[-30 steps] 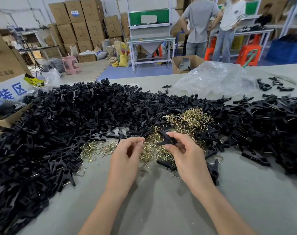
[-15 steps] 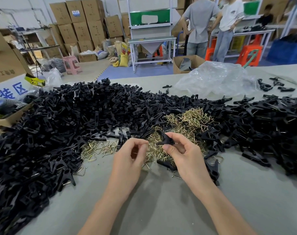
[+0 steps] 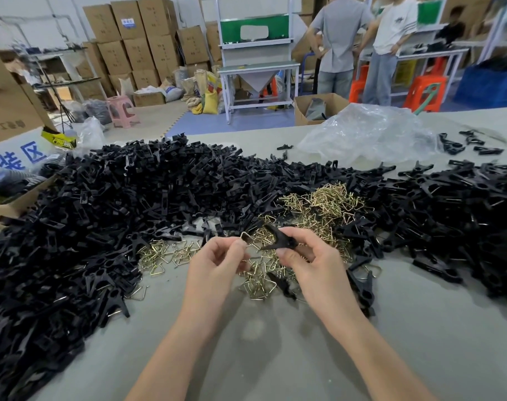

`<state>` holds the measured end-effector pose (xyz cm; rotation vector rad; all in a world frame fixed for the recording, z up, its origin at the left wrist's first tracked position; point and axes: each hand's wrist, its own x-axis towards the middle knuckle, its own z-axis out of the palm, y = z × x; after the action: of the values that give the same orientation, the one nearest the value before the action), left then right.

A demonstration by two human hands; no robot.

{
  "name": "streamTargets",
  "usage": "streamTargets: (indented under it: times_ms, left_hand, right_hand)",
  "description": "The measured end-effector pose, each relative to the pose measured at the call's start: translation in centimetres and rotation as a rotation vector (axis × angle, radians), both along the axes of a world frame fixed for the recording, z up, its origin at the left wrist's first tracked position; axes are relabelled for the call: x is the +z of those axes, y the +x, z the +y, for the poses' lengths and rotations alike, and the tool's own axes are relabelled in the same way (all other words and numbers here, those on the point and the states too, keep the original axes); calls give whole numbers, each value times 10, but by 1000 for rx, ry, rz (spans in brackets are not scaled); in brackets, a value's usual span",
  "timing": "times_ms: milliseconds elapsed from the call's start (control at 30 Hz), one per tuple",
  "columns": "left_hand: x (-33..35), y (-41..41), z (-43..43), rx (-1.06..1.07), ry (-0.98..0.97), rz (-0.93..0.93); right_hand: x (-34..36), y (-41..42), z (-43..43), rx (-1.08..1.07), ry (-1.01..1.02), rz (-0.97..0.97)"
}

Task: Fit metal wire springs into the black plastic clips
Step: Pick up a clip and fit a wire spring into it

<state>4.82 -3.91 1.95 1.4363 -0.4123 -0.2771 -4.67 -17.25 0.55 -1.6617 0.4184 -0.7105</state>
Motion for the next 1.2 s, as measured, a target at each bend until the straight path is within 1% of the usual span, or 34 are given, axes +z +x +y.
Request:
streamTargets:
  times_ms: [67, 167, 267, 467, 700, 800, 833, 933, 1000, 1100, 1200]
  left_hand:
    - [3, -3, -1, -59, -103, 103]
    - [4, -6, -3, -107, -160, 156]
    - [4, -7, -6, -98, -156, 204]
    - [-1, -8, -6, -132, -134, 250]
    - [-3, -8, -7, -138, -119, 248]
    - [-7, -7, -7, -125, -75, 213]
    - [-9, -6, -8, -104, -37, 166]
    - [-12, -7, -8, -41, 127, -62]
    - [-13, -9, -9, -43, 215, -142]
    - [-12, -11, -9, -38, 296, -202]
    - [-6, -11, -8, -83, 254, -140]
  right_hand:
    - [-1, -1, 1, -19, -58, 2]
    - [-1, -1, 3, -30, -148, 6]
    - [-1, 1, 5, -19, -230, -6]
    - [-4, 1, 5, -41, -326, -13]
    - [-4, 1, 7, -72, -469, 22]
    - [-4, 1, 8, -68, -530, 22]
    - [-4, 0, 8, -72, -552, 28]
    - [-3, 0, 8, -84, -614, 35]
    - [-3, 0, 10, -68, -627, 33]
    - [-4, 0, 14, -37, -603, 9]
    - [-3, 2, 15, -33, -589, -62]
